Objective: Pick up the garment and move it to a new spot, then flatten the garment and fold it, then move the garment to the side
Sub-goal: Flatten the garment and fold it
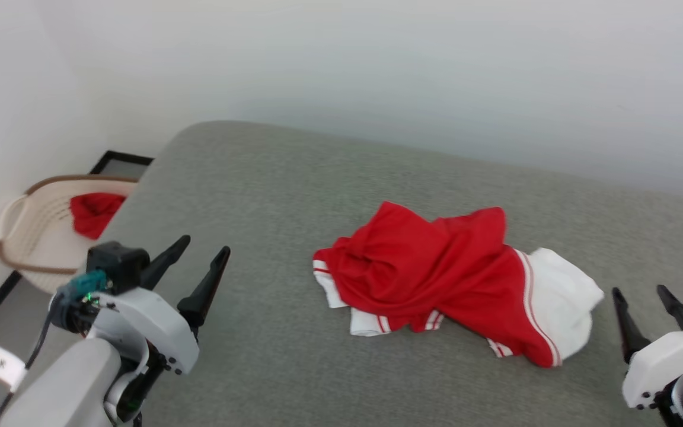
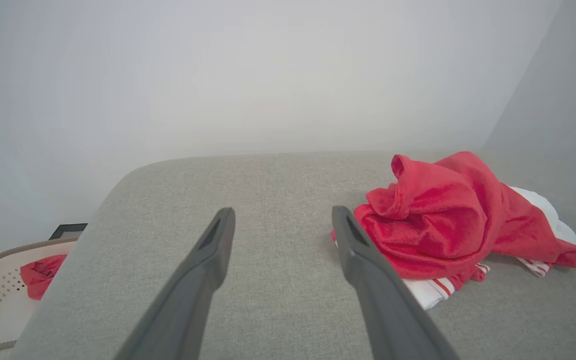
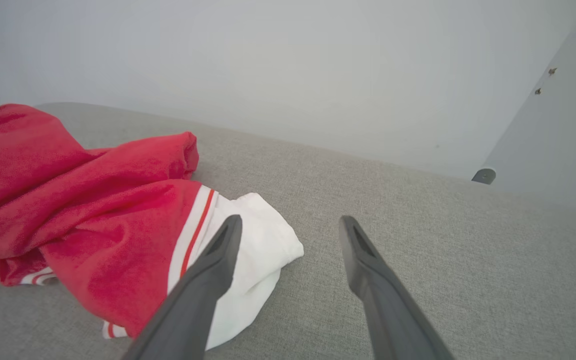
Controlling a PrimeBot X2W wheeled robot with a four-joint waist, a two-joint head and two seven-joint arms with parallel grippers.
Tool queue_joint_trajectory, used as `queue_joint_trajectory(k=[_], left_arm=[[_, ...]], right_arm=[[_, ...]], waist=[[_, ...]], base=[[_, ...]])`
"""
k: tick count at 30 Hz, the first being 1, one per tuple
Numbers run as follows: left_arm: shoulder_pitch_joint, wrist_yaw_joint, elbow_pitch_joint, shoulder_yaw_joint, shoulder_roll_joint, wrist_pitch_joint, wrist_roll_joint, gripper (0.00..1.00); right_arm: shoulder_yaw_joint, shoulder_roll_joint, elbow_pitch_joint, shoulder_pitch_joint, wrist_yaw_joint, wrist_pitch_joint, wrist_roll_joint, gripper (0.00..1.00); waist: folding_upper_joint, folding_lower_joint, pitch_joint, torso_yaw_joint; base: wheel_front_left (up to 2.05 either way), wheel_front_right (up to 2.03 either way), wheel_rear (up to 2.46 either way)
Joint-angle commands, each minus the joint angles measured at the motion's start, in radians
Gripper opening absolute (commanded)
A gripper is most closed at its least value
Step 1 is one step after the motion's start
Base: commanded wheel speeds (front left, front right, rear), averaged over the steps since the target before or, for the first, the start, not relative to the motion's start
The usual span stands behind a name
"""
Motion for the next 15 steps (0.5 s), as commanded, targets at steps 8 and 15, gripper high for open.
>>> queue_joint_trajectory(k=[8,15], left_arm=[[0.053,0.031,-0.014,0.049,-0.050,-0.091,0.023,1.00],[0.091,0.036,-0.045,0.133,-0.109,-0.101,0.061,1.00]], right_arm=[[-0.063,-0.033,0.043,-0.055,0.000,0.221,0.017,1.00],[-0.120,-0.039,0.045,-0.084,0.000,0.384,-0.007,1.00]], waist=[[-0.0001,0.0000,0.035,0.140],[-0.0001,0.0000,0.093,0.194]], base=[[0.00,0.00,0.00],[0.00,0.00,0.00]])
